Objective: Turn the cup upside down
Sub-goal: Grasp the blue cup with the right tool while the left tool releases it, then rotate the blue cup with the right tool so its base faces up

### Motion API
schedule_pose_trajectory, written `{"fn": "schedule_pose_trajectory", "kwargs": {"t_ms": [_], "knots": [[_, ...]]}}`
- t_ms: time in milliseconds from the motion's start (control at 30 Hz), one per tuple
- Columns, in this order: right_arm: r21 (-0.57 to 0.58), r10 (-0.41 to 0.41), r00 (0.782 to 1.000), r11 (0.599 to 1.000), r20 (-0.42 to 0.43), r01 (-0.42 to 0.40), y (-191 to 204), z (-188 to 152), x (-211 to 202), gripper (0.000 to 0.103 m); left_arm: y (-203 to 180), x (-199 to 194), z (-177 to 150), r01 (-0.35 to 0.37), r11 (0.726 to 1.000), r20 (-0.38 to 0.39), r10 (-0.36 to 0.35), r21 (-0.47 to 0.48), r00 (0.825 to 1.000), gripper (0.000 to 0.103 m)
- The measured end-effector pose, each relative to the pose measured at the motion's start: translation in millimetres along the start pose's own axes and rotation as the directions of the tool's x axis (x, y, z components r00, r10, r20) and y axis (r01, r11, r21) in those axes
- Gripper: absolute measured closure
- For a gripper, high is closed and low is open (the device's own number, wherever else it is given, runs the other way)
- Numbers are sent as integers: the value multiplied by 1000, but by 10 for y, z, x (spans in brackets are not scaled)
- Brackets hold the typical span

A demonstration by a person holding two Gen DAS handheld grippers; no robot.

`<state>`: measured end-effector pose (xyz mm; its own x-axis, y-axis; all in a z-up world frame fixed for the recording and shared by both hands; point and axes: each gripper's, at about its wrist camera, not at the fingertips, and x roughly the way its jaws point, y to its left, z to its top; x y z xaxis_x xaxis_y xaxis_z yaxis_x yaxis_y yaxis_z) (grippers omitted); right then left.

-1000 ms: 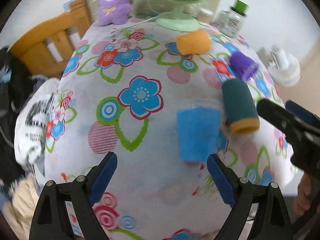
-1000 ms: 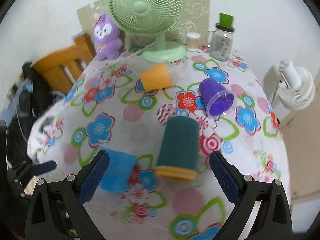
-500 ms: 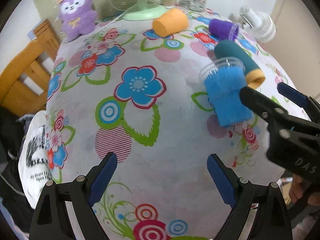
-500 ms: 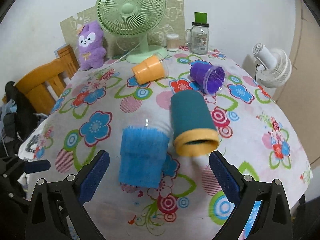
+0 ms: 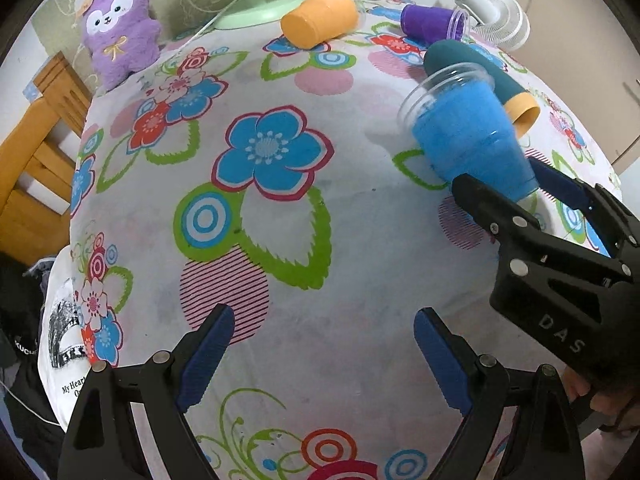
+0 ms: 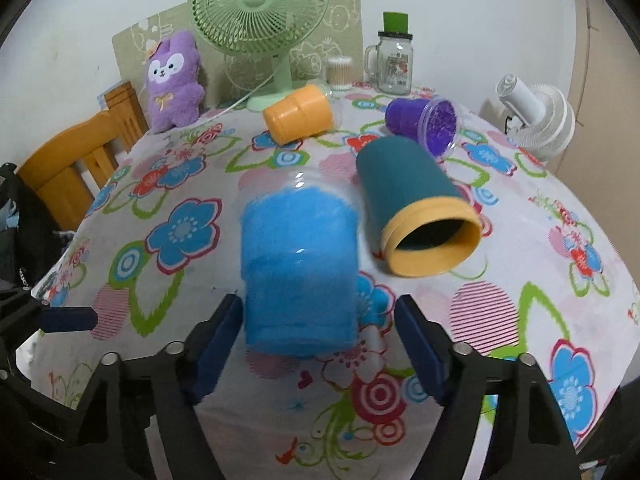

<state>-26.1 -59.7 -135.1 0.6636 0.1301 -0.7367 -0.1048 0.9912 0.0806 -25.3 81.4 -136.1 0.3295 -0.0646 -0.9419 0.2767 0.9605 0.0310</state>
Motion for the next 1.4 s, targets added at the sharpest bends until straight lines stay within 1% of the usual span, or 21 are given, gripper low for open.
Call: {"fn": "schedule_pose_trajectory", "kwargs": {"t_ms": [67, 133, 267, 400, 500, 567, 667, 767, 800, 867, 933, 967, 1000, 1067, 1100, 1300, 1400], "knots": [[4, 4, 1000, 1000, 3, -4, 10, -3, 17, 35, 19, 16, -7, 5, 1000, -3, -5, -4, 1000, 10], [-2, 2, 1000, 1000, 1, -2, 28, -4, 37, 45, 34, 26, -3, 6, 1000, -4, -6, -8, 1000, 10], [-13, 18, 1000, 1000, -9, -18, 42, 38, 4, 46, 54, 18, 18, 18, 1000, -3, -18, -23, 1000, 10], [-62, 17, 999, 998, -31, -19, 71, 152, -102, 46, 43, -29, 50, 22, 999, -1, -22, -38, 1000, 10], [-92, 24, 995, 995, -100, -33, 61, 299, -154, 46, 43, -100, 91, 19, 998, 2, -19, -65, 1000, 10], [-103, 47, 986, 993, -163, -64, 45, 405, -168, 46, 46, -177, 118, 22, 996, 12, -21, -91, 1000, 10], [-152, 54, 965, 984, -258, -96, 72, 557, -169, 46, 49, -268, 161, 8, 993, 31, -5, -117, 1000, 10], [-199, 48, 938, 972, -344, -123, 109, 675, -146, 46, 55, -316, 186, 12, 990, 41, -6, -142, 999, 10], [-216, 46, 921, 967, -386, -139, 129, 716, -119, 46, 60, -321, 193, 18, 988, 43, -12, -152, 999, 10], [-240, 40, 897, 958, -441, -160, 164, 756, -73, 46, 78, -320, 206, 28, 985, 44, -20, -172, 999, 10], [-279, 14, 866, 944, -500, -176, 215, 783, -11, 46, 95, -310, 209, 24, 981, 45, -16, -190, 999, 10], [-297, 2, 850, 937, -526, -186, 239, 790, 21, 46, 112, -300, 210, 25, 979, 44, -16, -203, 999, 10], [-307, -4, 840, 932, -543, -195, 254, 797, 40, 46, 120, -289, 208, 28, 976, 41, -19, -214, 999, 10], [-325, -4, 809, 917, -587, -231, 294, 806, 88, 46, 138, -279, 194, 39, 971, 39, -31, -235, 999, 10], [-338, -12, 796, 909, -605, -243, 318, 807, 110, 46, 146, -271, 187, 43, 969, 38, -35, -244, 999, 10], [-436, -92, 759, 860, -645, -266, 432, 862, 216, 46, 197, -190, 168, 47, 964, 30, -41, -262, 999, 10], [-474, -126, 737, 833, -665, -286, 487, 895, 286, 46, 271, -139, 179, 58, 955, 26, -53, -290, 998, 10]]}}
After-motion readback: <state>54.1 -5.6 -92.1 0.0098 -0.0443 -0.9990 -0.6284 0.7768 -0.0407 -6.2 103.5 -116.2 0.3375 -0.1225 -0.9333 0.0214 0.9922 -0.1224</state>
